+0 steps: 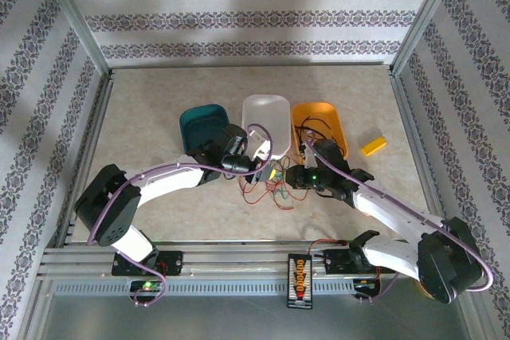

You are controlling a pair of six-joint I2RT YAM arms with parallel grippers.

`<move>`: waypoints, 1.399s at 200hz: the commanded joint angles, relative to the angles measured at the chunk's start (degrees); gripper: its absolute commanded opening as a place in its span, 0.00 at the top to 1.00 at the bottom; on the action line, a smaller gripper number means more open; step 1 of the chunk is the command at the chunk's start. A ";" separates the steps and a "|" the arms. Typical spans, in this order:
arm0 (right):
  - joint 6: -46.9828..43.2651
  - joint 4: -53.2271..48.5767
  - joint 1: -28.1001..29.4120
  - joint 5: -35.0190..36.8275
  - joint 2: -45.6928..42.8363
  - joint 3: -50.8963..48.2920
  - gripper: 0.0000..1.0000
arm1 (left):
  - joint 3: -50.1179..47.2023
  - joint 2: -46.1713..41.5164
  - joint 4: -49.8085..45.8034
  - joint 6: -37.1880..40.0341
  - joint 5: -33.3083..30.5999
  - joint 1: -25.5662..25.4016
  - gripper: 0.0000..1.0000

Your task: Untangle the cables

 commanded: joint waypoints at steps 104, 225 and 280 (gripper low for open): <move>8.87 -4.87 -13.60 4.48 -11.89 -11.80 1.00 | 7.60 -16.73 -28.56 13.98 1.08 2.34 1.00; 6.70 7.61 -11.24 -13.16 -17.82 -7.91 0.36 | 11.29 -13.78 -33.82 15.38 10.16 1.77 1.00; 7.76 14.79 -9.40 -18.52 -8.89 -4.20 0.36 | 8.96 -14.53 -32.63 17.36 9.28 -0.53 1.00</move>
